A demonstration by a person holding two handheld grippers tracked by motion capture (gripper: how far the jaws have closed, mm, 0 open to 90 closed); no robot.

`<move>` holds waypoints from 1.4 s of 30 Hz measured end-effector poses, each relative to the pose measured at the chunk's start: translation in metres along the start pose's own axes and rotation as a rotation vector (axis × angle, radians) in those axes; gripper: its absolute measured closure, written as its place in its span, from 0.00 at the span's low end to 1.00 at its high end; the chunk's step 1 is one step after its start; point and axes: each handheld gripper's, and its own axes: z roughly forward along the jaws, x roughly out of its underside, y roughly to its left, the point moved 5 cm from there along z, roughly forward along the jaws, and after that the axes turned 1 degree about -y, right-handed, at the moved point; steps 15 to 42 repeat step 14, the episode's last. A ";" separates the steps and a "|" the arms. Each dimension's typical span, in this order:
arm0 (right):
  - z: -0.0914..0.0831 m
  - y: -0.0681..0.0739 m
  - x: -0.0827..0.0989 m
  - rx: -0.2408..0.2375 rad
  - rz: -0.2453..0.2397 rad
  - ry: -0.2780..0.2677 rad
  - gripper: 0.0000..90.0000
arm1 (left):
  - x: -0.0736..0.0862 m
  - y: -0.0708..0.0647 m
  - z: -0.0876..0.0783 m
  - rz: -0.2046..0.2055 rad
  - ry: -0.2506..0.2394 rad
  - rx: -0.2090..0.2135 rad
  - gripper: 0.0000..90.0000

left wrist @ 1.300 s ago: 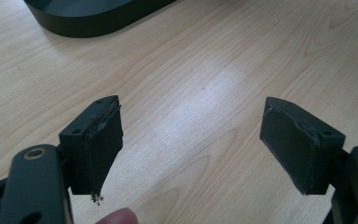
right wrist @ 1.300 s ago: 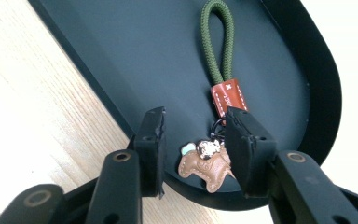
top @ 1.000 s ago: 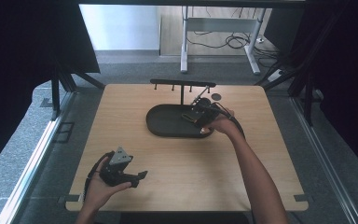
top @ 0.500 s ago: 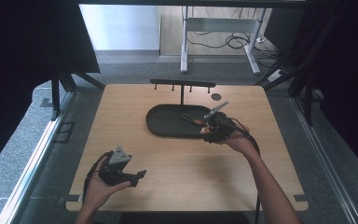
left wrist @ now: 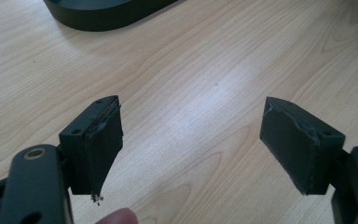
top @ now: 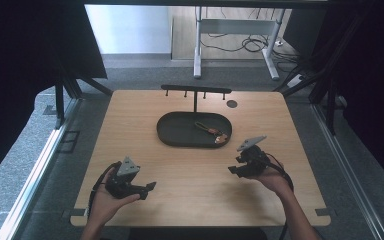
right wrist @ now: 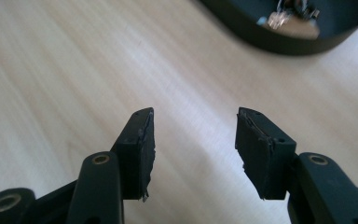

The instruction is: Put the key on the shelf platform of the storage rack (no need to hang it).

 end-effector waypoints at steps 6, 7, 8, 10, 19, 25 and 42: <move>0.002 0.008 0.031 0.042 0.023 -0.035 0.51 | 0.000 0.000 0.000 -0.001 0.004 -0.010 0.24; 0.002 0.008 0.031 0.042 0.023 -0.035 0.51 | 0.000 0.001 0.000 -0.002 0.005 -0.012 0.24; 0.003 0.008 0.035 0.044 0.039 -0.049 0.52 | 0.000 0.001 0.001 -0.008 0.007 -0.013 0.24; 0.003 0.008 0.036 0.032 0.041 -0.036 0.51 | 0.001 0.001 0.002 -0.011 0.011 -0.012 0.24; -0.001 0.003 0.045 0.036 0.074 -0.066 0.49 | 0.002 0.002 0.007 -0.012 0.026 -0.016 0.24; -0.001 0.003 0.045 0.036 0.074 -0.066 0.49 | 0.002 0.002 0.007 -0.012 0.026 -0.016 0.24; -0.001 0.003 0.045 0.036 0.074 -0.066 0.49 | 0.002 0.002 0.007 -0.012 0.026 -0.016 0.24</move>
